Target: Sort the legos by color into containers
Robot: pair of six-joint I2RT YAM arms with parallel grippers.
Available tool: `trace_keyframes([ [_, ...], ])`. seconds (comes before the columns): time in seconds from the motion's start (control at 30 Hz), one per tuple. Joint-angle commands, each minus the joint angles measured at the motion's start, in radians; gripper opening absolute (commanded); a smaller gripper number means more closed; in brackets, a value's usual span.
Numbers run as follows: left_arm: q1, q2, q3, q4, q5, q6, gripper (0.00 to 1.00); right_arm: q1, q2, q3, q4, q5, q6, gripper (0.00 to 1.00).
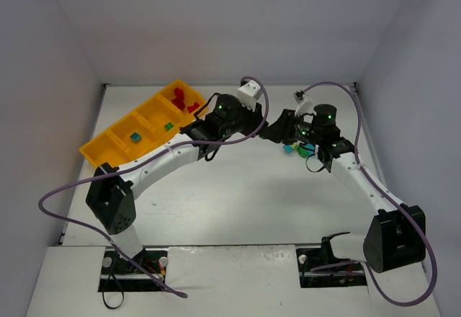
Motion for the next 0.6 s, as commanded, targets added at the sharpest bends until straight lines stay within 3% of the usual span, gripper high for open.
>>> trace_keyframes([
  [0.0, -0.009, -0.062, 0.008, 0.062, -0.012, 0.028, 0.0, -0.002, -0.012, 0.04, 0.07, -0.004, -0.004, 0.24],
  [0.03, -0.009, -0.062, 0.005, 0.055, -0.015, 0.034, 0.0, -0.001, -0.014, 0.04, 0.07, -0.004, -0.006, 0.14],
  [0.13, -0.009, -0.059, 0.002, 0.028, -0.038, 0.07, 0.0, -0.002, -0.018, 0.037, 0.067, -0.004, -0.007, 0.0],
  [0.57, -0.006, -0.051, -0.015, -0.084, -0.158, 0.184, 0.0, -0.022, -0.029, 0.017, 0.038, -0.001, -0.026, 0.0],
])
